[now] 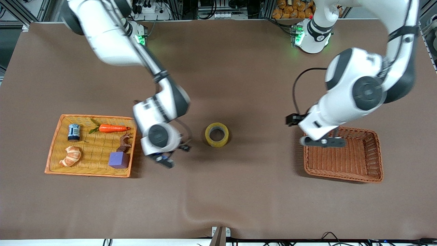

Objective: Transfer tape with both arms
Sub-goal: 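Grasp the tape with the left gripper while the right gripper releases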

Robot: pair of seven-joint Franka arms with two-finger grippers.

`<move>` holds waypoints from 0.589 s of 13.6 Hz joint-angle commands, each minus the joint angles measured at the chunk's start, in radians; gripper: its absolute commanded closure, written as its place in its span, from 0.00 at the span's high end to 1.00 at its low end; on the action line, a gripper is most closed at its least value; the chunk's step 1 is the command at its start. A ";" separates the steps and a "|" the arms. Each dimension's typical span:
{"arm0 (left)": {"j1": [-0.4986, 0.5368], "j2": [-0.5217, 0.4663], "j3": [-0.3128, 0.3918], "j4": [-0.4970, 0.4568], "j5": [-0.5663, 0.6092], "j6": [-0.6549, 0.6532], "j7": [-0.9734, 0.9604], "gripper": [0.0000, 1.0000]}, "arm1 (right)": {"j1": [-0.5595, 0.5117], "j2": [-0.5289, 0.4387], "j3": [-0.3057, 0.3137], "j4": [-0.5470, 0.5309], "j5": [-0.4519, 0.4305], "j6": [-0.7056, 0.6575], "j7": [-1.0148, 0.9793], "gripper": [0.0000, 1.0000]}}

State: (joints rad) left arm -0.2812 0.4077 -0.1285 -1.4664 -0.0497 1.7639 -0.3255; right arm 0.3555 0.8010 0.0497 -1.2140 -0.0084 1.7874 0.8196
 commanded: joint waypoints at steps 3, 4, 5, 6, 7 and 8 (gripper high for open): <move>-0.162 0.112 0.009 0.037 -0.013 0.126 -0.301 1.00 | -0.183 -0.092 0.022 -0.028 -0.013 -0.109 -0.372 1.00; -0.196 0.140 0.010 0.037 -0.012 0.156 -0.361 1.00 | -0.226 -0.112 0.025 -0.035 -0.010 -0.135 -0.457 1.00; -0.232 0.173 0.013 0.037 -0.004 0.208 -0.406 1.00 | -0.254 -0.133 0.026 -0.038 -0.008 -0.175 -0.538 1.00; -0.265 0.215 0.015 0.035 -0.003 0.262 -0.441 1.00 | -0.274 -0.150 0.026 -0.045 -0.008 -0.210 -0.639 1.00; -0.289 0.251 0.018 0.035 0.011 0.307 -0.475 1.00 | -0.289 -0.169 0.026 -0.061 -0.008 -0.227 -0.721 1.00; -0.312 0.278 0.018 0.034 0.037 0.345 -0.521 1.00 | -0.300 -0.196 0.026 -0.096 -0.008 -0.226 -0.770 1.00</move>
State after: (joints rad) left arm -0.5512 0.6141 -0.1247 -1.4647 -0.0453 2.0493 -0.7751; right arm 0.0852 0.6769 0.0518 -1.2216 -0.0084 1.5647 0.1530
